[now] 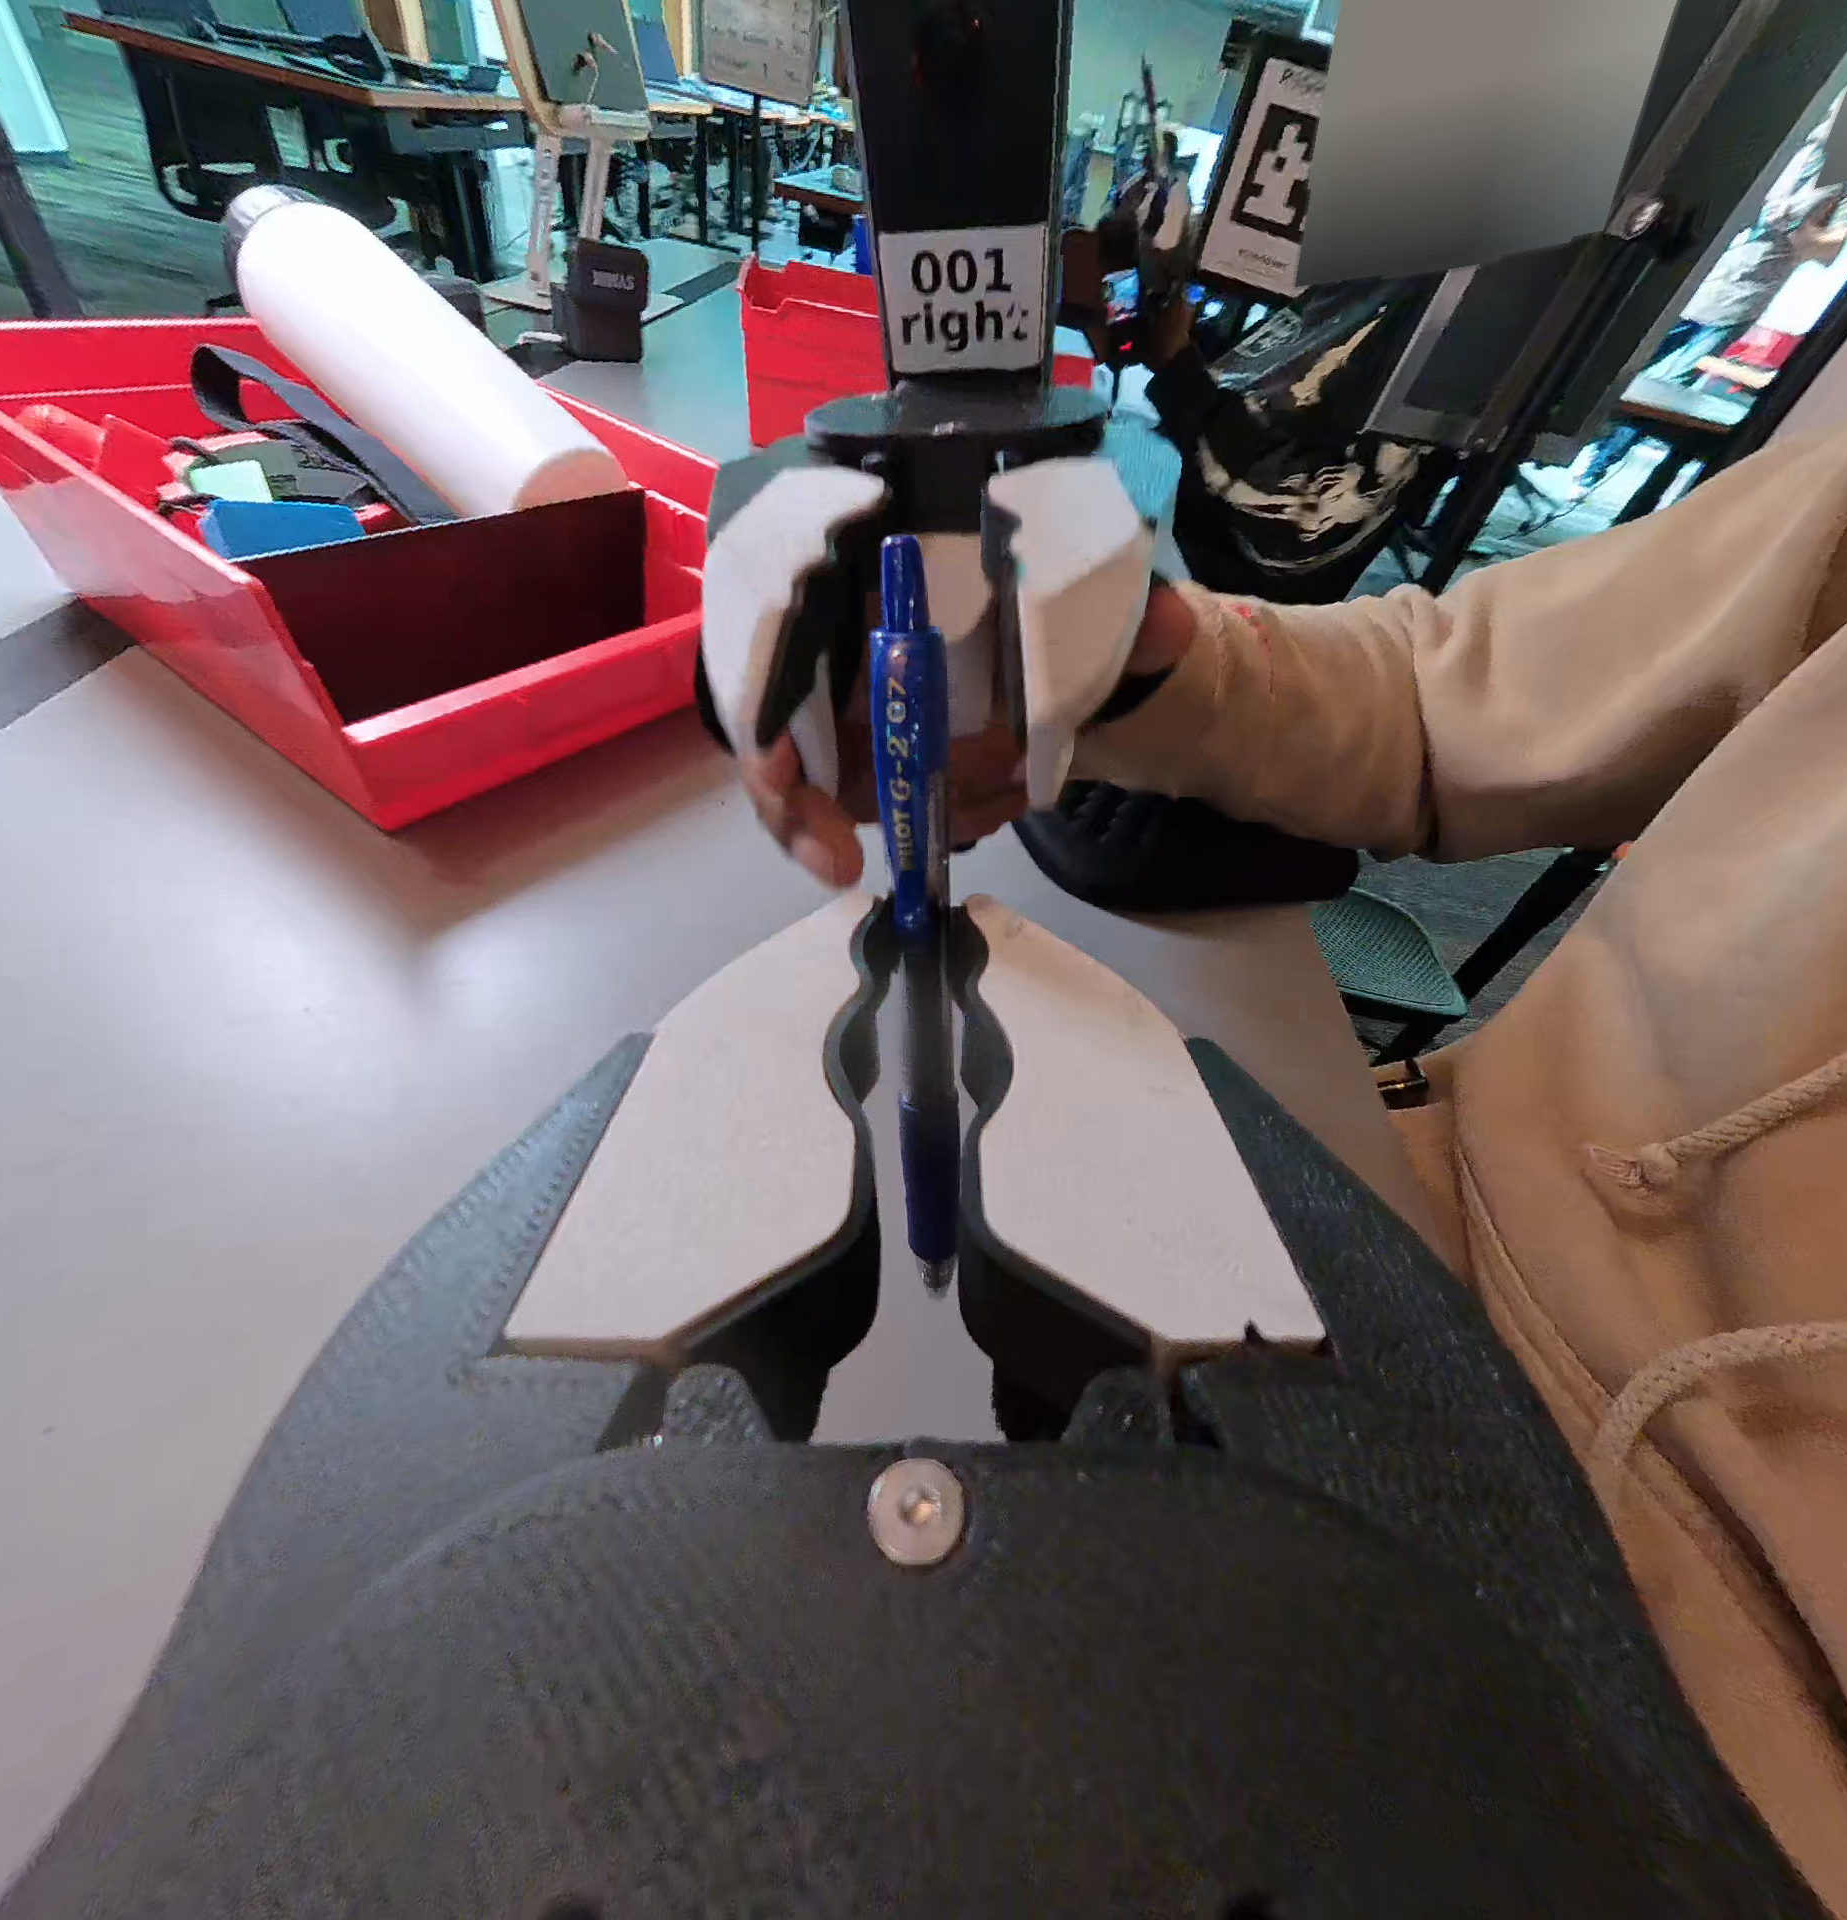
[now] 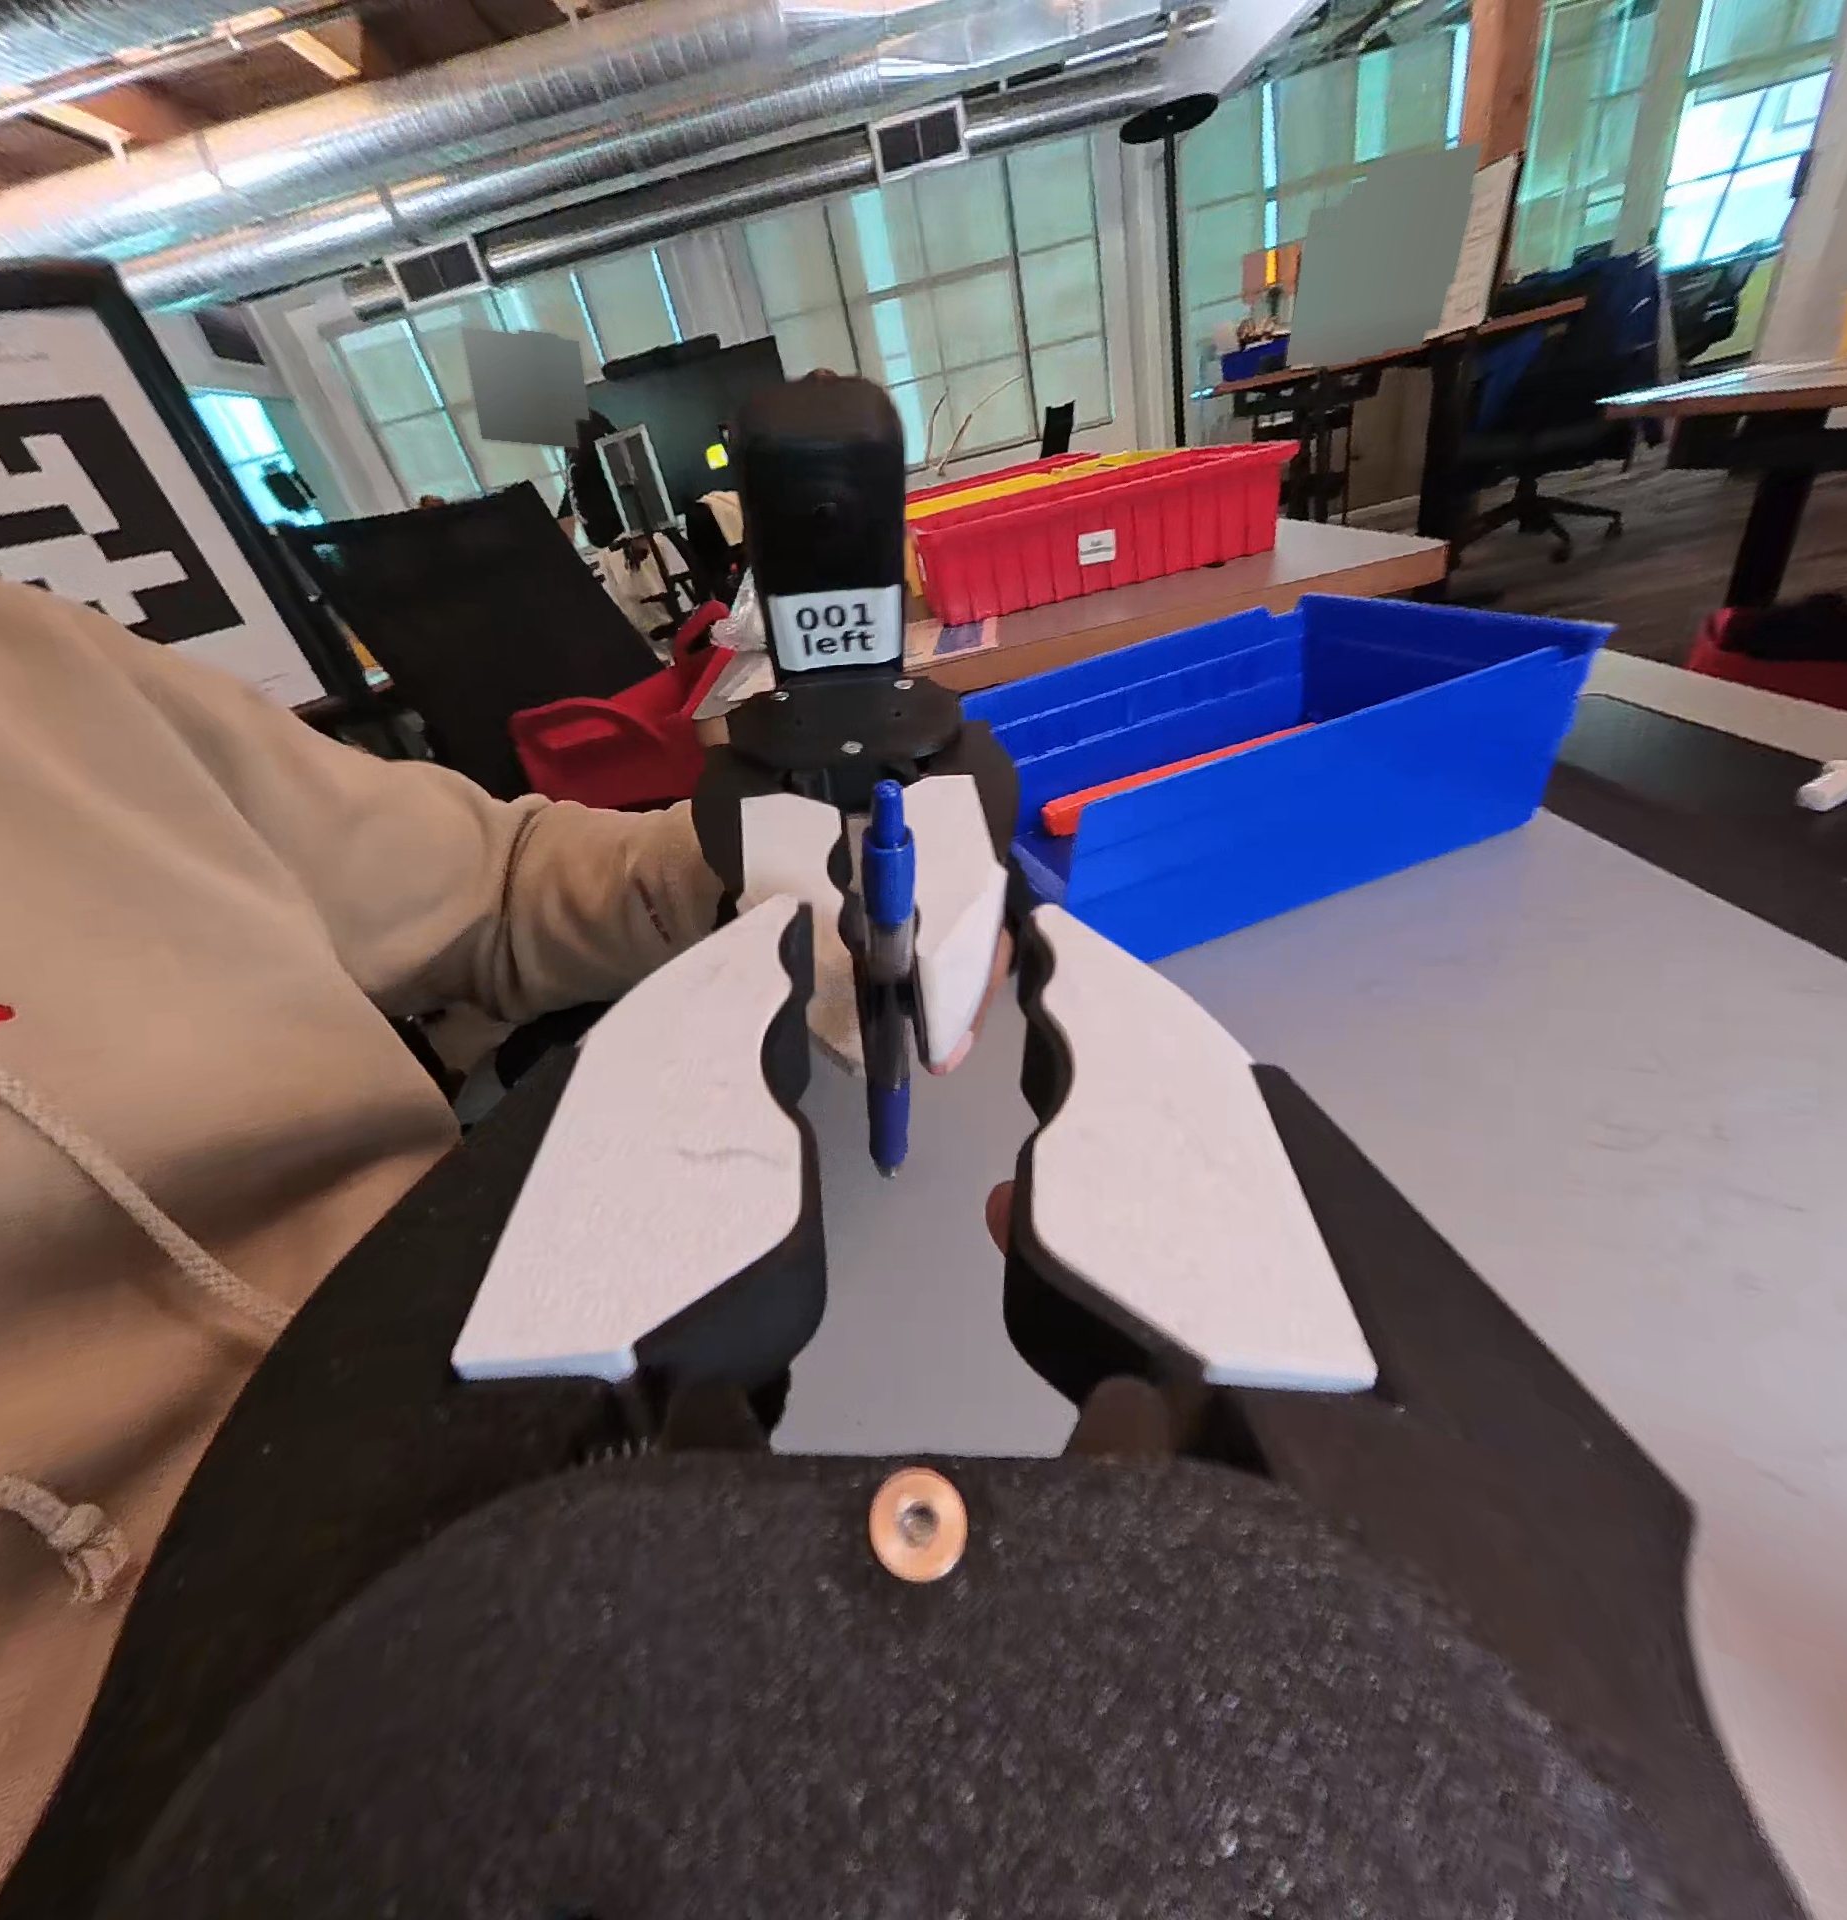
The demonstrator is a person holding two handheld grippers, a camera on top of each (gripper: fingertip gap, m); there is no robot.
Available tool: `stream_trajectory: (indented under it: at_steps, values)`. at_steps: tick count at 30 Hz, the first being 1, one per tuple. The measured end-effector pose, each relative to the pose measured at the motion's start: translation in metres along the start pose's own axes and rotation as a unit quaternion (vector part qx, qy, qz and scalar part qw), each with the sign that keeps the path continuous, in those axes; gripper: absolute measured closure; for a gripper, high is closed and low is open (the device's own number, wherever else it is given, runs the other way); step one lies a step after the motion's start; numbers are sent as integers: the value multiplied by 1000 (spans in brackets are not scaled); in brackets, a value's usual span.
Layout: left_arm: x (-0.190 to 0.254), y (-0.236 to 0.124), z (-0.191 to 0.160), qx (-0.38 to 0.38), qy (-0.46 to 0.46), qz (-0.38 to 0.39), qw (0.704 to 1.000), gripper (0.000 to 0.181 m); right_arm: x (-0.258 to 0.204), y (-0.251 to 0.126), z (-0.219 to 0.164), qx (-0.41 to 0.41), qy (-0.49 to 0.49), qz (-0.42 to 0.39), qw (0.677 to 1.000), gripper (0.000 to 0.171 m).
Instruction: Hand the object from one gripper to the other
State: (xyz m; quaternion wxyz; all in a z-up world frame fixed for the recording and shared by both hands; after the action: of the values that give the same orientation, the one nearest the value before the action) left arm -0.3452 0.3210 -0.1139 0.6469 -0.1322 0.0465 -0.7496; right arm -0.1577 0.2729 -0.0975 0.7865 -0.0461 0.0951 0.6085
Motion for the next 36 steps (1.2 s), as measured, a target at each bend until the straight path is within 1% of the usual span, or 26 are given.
stream_trajectory:
  at_steps: [1, 2, 3, 5, 6, 8, 9, 11, 13, 14, 16, 18, 20, 22, 23, 25, 28, 30, 33, 36]
  values:
    - [1, 2, -1, 2, -5, -8, 1000, 171, -2, 7, -4, -9, -2, 4, 1000, 134]
    - [2, 5, -2, 1, -10, -12, 1000, 171, -4, 14, -8, -21, -12, 5, 1000, 141]
    - [2, 7, -4, 0, -14, -9, 1000, 170, -7, 19, -10, -33, -26, 5, 999, 160]
    - [-2, 6, -5, 9, -18, 20, 1000, 143, -7, 18, -3, -63, -60, -30, 996, 161]
    - [-6, 3, -3, 14, -18, 42, 999, 138, -3, 9, 9, -66, -77, -61, 993, 161]
    - [-13, -6, 1, 28, -8, 81, 996, 139, 12, -21, 42, -57, -77, -136, 986, 161]
    - [-16, -10, 4, 34, -4, 94, 995, 140, 24, -41, 58, -62, -81, -192, 976, 161]
    - [-18, -15, 7, 40, 2, 111, 993, 140, 58, -83, 87, -90, -113, -324, 935, 161]
    - [-18, -16, 8, 40, 11, 121, 992, 141, 98, -120, 105, -135, -110, -422, 890, 161]
    - [-17, -16, 8, 37, 16, 125, 991, 141, 118, -136, 111, -148, -97, -450, 875, 161]
    - [-17, -16, 7, 31, 25, 136, 990, 142, 156, -163, 113, -169, -23, -486, 857, 161]
    - [-18, -15, 6, 26, 28, 142, 989, 142, 184, -184, 109, -175, 25, -521, 835, 161]
    - [-19, -16, 4, 23, 24, 142, 989, 143, 204, -199, 100, -177, 79, -546, 815, 161]
    - [-21, -17, 4, 21, 18, 144, 989, 143, 217, -209, 88, -187, 158, -553, 797, 160]
    - [-23, -18, 3, 21, 15, 145, 989, 143, 220, -213, 86, -184, 172, -567, 784, 150]
    - [-26, -20, 4, 20, 7, 149, 989, 143, 218, -220, 92, -177, 144, -605, 763, 130]
    - [-29, -25, 5, 23, 1, 159, 987, 144, 201, -222, 109, -139, 87, -623, 765, 124]
    - [-31, -30, 7, 26, 2, 170, 985, 144, 181, -218, 118, -103, 39, -617, 779, 125]
    - [-36, -44, 15, 26, 7, 203, 979, 146, 139, -200, 119, -37, -42, -566, 823, 126]
    - [-46, -74, 25, 13, 7, 250, 968, 147, 87, -172, 97, 9, -80, -487, 870, 128]
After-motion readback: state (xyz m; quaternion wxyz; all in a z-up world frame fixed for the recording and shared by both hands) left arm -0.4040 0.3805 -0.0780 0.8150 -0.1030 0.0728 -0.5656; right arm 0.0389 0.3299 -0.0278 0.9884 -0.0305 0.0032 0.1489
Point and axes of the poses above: each gripper's, where its closed fingertips meet, y out along the fingers, z out of its top, x = y × z across the jaws, the point moved 10 cm from there along -y, back along the fingers, and after that the axes turned 7 degrees about z, right-handed, at the moved point
